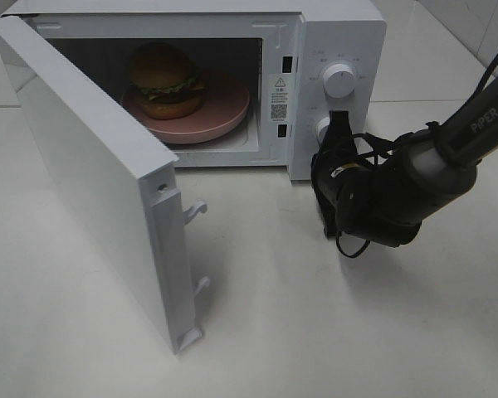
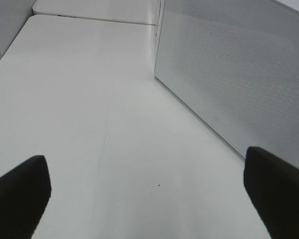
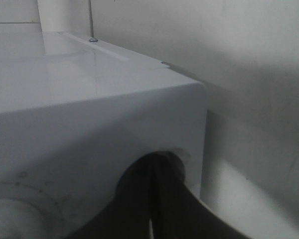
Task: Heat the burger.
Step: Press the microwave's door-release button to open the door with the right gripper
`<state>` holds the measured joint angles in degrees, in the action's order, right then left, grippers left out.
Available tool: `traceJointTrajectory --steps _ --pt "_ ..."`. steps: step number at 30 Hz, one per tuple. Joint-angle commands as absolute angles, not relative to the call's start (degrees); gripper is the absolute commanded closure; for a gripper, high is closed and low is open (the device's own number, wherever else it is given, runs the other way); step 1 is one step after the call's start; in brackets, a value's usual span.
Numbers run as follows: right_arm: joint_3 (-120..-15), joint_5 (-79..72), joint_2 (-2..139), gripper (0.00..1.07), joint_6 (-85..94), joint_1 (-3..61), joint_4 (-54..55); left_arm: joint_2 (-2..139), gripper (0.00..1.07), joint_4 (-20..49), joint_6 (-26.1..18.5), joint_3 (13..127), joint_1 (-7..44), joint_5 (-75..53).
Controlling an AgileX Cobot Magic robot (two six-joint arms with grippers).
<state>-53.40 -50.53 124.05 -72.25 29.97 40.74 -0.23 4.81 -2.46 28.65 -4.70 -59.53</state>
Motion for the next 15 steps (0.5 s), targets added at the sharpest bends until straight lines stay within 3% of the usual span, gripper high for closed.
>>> traceJointTrajectory --steps 1,15 --pt "-57.87 -63.54 123.36 1.07 -70.65 28.30 36.96 -1.43 0.09 4.98 -2.41 28.36 -4.81 -59.42" --pt "-55.29 -54.37 122.04 1.07 -70.13 32.54 43.32 -1.43 0.09 4.98 -2.41 28.36 -4.81 -59.42"
